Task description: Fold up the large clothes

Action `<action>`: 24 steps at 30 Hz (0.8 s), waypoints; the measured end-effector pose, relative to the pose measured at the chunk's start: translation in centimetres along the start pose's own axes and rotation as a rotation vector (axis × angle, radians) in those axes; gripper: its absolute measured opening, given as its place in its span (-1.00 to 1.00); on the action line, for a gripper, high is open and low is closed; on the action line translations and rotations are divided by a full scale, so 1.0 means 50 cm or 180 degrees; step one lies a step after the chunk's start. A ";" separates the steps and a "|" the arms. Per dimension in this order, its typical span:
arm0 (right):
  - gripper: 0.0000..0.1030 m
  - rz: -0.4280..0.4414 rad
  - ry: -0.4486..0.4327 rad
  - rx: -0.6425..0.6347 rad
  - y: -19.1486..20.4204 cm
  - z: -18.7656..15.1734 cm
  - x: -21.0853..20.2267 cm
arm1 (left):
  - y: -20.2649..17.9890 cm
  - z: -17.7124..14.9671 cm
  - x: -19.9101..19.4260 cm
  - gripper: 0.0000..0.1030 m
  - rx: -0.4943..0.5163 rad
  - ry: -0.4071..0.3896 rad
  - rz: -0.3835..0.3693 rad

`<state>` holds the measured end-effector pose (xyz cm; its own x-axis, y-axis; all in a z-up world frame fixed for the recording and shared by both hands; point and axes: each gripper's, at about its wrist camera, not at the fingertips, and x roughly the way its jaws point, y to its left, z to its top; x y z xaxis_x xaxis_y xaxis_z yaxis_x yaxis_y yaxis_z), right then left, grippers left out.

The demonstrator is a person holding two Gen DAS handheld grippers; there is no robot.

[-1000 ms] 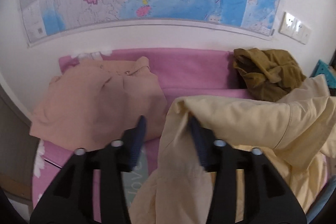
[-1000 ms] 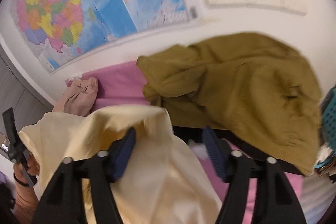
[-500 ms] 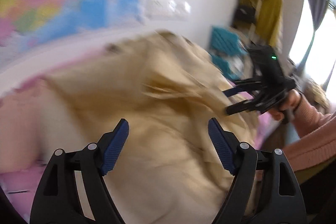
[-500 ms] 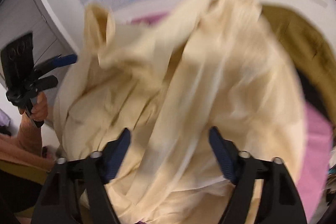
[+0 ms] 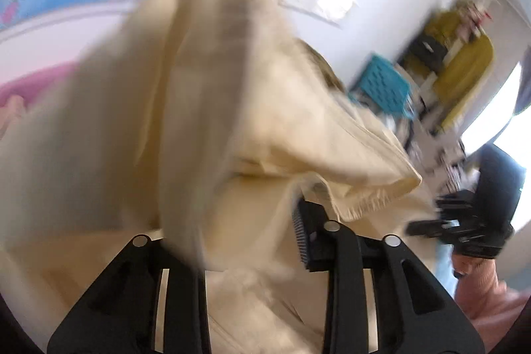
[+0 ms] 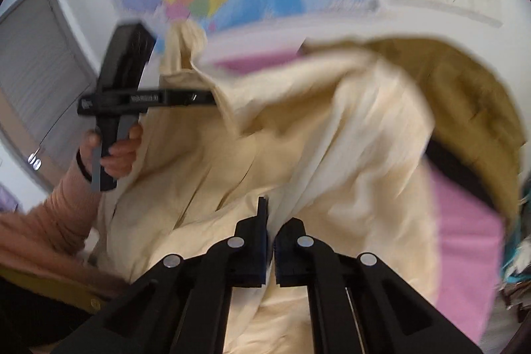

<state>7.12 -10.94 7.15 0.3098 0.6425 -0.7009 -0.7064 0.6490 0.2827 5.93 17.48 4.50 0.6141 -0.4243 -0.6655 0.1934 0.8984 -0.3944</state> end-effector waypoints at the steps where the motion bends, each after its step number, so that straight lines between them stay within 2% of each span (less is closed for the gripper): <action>1: -0.94 -0.0102 -0.0093 -0.0024 -0.015 0.021 -0.020 | 0.012 0.020 0.001 -0.46 -0.0037 -0.0038 0.0081; 3: -0.94 -0.0252 -0.0236 0.0055 -0.056 0.067 -0.051 | 0.055 0.063 0.014 -0.46 -0.0220 -0.0093 0.0327; 6: -0.93 -0.0532 -0.0182 0.0185 -0.140 0.110 -0.057 | 0.122 0.102 0.050 -0.40 -0.0488 -0.0057 0.0624; 8: -0.92 -0.0594 0.0041 0.0339 -0.203 0.116 -0.032 | 0.167 0.111 0.082 -0.17 -0.0638 0.0059 0.0720; 9: -0.91 -0.0615 0.0126 0.0394 -0.221 0.114 -0.023 | 0.191 0.111 0.102 -0.13 -0.0732 0.0150 0.0820; 11: -0.85 -0.0623 0.0300 0.0644 -0.274 0.107 0.000 | 0.222 0.105 0.129 -0.13 -0.0899 0.0309 0.0934; 12: -0.84 -0.0667 0.0452 0.0741 -0.301 0.094 0.020 | 0.233 0.098 0.137 -0.13 -0.0957 0.0357 0.0941; 14: -0.78 -0.0613 0.0527 0.0949 -0.333 0.074 0.032 | 0.234 0.088 0.135 -0.10 -0.0978 0.0381 0.0876; 16: -0.58 -0.0481 0.0484 0.1068 -0.337 0.059 0.030 | 0.221 0.089 0.120 0.11 -0.0919 0.0337 0.0793; 17: -0.21 -0.0378 0.0391 0.1127 -0.336 0.051 0.017 | 0.213 0.081 0.104 0.35 -0.0850 0.0299 0.0778; 18: 0.46 -0.0379 0.0319 0.1129 -0.330 0.046 0.007 | 0.207 0.077 0.085 0.48 -0.0764 0.0240 0.0789; 19: 0.71 -0.0403 0.0166 0.1118 -0.321 0.040 -0.014 | 0.189 0.068 0.063 0.49 -0.0633 0.0177 0.0789; 20: 0.84 -0.0358 0.0063 0.1113 -0.314 0.034 -0.029 | 0.177 0.061 0.046 0.49 -0.0527 0.0139 0.0765; 22: 0.83 -0.0186 -0.0071 0.1129 -0.309 0.017 -0.058 | 0.145 0.035 0.011 0.51 -0.0356 0.0050 0.0704; 24: 0.84 -0.0032 -0.0155 0.1113 -0.285 -0.008 -0.076 | 0.125 0.037 0.011 0.54 -0.0257 0.0033 0.0685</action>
<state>15.75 -22.76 5.52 0.3514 0.6486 -0.6751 -0.4450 0.7502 0.4891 8.91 23.09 2.82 0.6265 -0.2254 -0.7461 -0.0032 0.9565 -0.2917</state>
